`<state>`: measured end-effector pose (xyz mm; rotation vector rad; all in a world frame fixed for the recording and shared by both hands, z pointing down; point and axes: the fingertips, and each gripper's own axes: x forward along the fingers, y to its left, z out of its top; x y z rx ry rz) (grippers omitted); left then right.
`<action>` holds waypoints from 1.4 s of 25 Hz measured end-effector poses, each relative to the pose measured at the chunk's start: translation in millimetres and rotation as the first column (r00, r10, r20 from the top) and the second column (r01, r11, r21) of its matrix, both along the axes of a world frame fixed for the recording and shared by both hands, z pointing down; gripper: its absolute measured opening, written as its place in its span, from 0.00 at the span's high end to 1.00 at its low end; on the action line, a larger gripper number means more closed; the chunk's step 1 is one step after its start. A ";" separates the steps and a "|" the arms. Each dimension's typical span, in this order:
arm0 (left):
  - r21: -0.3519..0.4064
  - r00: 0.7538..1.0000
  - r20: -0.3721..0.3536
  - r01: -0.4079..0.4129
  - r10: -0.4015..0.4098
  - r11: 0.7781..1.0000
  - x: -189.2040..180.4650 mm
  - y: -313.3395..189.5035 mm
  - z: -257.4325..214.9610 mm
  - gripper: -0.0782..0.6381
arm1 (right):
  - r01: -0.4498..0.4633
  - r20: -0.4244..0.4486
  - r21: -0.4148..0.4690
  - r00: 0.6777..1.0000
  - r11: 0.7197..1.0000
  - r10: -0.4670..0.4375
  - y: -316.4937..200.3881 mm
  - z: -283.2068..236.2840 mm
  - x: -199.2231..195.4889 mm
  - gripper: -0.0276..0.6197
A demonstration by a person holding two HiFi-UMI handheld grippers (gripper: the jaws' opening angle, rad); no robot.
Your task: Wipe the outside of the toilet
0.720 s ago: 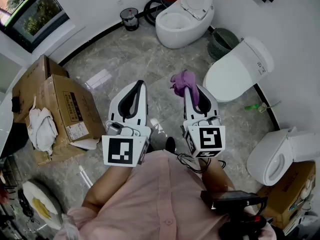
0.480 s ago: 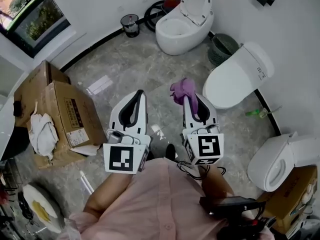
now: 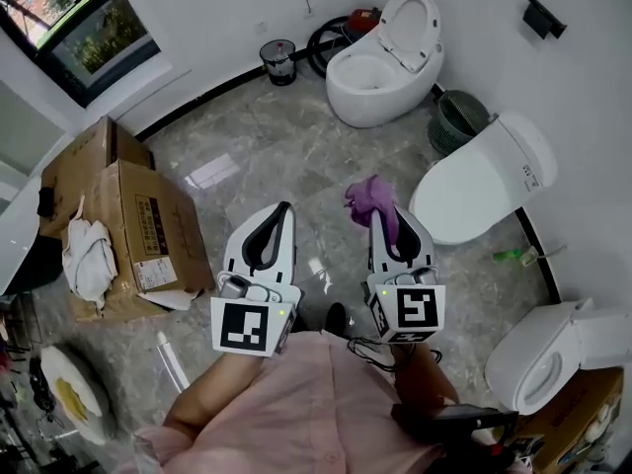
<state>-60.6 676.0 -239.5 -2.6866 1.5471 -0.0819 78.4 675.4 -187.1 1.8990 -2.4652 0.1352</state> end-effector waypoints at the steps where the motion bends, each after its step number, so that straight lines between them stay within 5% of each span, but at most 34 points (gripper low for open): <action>1: -0.003 1.000 0.001 0.005 -0.005 1.000 0.2 -2.6 1.6 0.88 | 0.001 0.004 -0.007 1.000 1.000 -0.001 -4.9 3.1 2.1 0.86; 9: -0.021 0.999 0.018 0.045 -0.045 0.999 -31.3 -55.9 18.3 0.88 | -0.005 0.001 -0.045 1.000 0.999 0.005 -61.4 20.4 -3.6 0.86; 16: -0.058 0.999 0.022 0.051 -0.050 0.997 -74.0 -154.2 38.5 0.88 | -0.013 -0.013 -0.086 1.000 0.996 0.012 -155.3 40.9 -40.6 0.86; 26: -0.060 1.000 0.028 0.008 -0.006 0.998 -136.6 -311.0 42.0 0.88 | -0.062 -0.032 -0.080 0.998 0.995 0.060 -299.4 32.3 -92.5 0.86; 35: -0.031 0.998 -0.001 -0.067 0.067 0.997 -139.0 -379.1 26.8 0.88 | -0.131 -0.041 -0.014 0.991 0.991 0.130 -359.7 3.8 -96.7 0.86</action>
